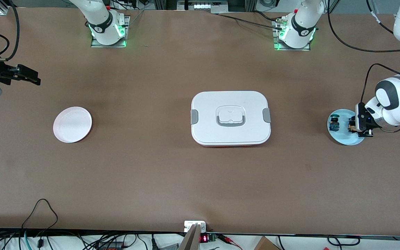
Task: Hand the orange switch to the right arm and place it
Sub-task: 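Close the left gripper on the orange switch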
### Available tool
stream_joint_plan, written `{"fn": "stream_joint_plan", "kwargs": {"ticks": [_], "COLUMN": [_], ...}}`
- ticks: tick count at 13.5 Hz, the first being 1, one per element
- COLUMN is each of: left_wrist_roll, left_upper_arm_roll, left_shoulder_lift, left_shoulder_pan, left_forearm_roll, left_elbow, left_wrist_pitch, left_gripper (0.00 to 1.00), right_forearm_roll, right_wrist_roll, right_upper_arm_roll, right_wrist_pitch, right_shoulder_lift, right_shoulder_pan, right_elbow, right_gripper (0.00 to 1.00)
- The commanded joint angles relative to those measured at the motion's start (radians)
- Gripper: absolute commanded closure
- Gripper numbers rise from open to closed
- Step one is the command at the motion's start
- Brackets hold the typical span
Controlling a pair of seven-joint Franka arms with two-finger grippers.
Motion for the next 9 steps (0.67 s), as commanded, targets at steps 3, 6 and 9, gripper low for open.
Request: {"fn": "stream_joint_plan", "kwargs": {"ticks": [3, 6, 9], "left_wrist_roll": [0.026, 0.029, 0.029], "left_upper_arm_roll": [-0.022, -0.024, -0.033], "left_shoulder_lift": [-0.003, -0.003, -0.017], "left_shoulder_pan": [0.027, 0.027, 0.027], "left_forearm_roll": [-0.017, -0.017, -0.019], "left_elbow": [-0.007, 0.002, 0.019], "left_wrist_pitch": [0.01, 0.002, -0.05], "left_gripper": [0.74, 1.0, 1.0], "right_forearm_roll": [0.003, 0.003, 0.002], "right_wrist_roll": [0.015, 0.015, 0.015], "right_upper_arm_roll": [0.002, 0.002, 0.002], "right_wrist_pitch": [-0.001, -0.001, -0.001], "right_shoulder_lift": [-0.002, -0.003, -0.003], "right_shoulder_pan": [-0.001, -0.001, -0.001], "right_elbow": [0.002, 0.002, 0.002], "right_gripper": [0.0, 0.0, 0.0]}}
